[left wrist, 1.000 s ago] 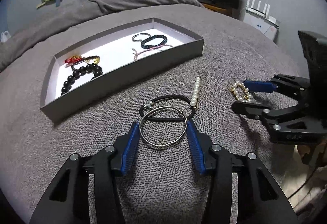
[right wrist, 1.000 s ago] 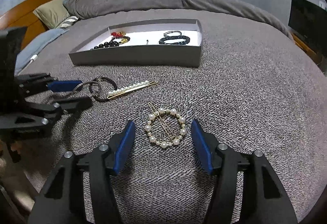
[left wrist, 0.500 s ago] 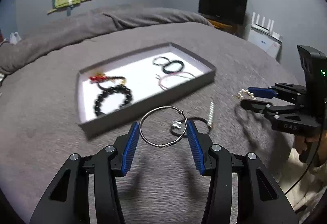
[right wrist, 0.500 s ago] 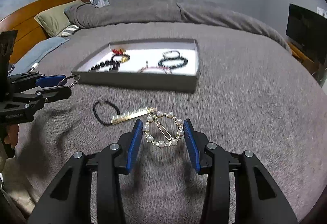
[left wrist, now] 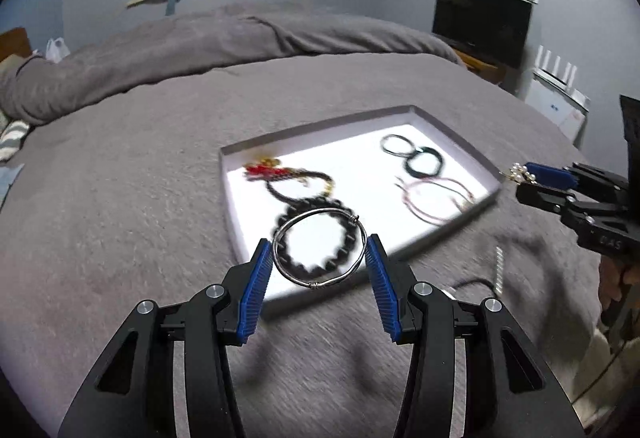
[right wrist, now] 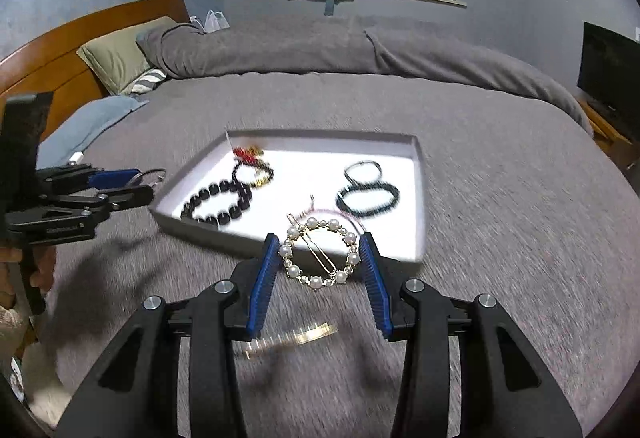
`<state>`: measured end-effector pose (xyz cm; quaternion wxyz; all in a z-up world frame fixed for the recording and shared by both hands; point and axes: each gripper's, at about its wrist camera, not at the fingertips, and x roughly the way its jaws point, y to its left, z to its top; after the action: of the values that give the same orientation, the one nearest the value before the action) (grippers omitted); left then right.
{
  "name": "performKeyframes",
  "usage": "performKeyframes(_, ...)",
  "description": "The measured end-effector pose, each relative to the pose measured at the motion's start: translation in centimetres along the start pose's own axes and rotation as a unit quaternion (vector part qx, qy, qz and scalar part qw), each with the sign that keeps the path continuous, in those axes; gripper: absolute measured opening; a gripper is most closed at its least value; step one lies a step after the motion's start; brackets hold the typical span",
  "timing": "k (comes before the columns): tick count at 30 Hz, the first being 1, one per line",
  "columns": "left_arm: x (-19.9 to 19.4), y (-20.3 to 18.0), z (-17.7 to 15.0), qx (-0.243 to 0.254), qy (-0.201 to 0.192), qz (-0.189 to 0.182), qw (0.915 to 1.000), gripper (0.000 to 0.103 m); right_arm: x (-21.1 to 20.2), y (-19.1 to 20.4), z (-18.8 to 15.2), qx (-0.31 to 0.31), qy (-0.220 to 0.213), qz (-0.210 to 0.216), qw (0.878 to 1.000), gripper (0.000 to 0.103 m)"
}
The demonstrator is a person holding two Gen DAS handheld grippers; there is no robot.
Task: Organize jewelry
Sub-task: 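Carry the silver hoop and pearl brooch into the tray with both tools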
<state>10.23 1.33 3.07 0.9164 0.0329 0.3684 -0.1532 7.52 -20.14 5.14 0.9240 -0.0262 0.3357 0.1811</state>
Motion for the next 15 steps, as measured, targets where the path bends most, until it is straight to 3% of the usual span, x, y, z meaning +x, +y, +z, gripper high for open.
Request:
performKeyframes(10, 5.2, 1.5, 4.1, 0.011, 0.022, 0.008, 0.9997, 0.05, 6.2, 0.3, 2.9, -0.001, 0.023, 0.0, 1.0, 0.041)
performKeyframes(15, 9.0, 0.5, 7.3, 0.027, 0.036, -0.016, 0.9989, 0.05, 9.1, 0.8, 3.5, -0.006, 0.046, 0.002, 0.999, 0.041)
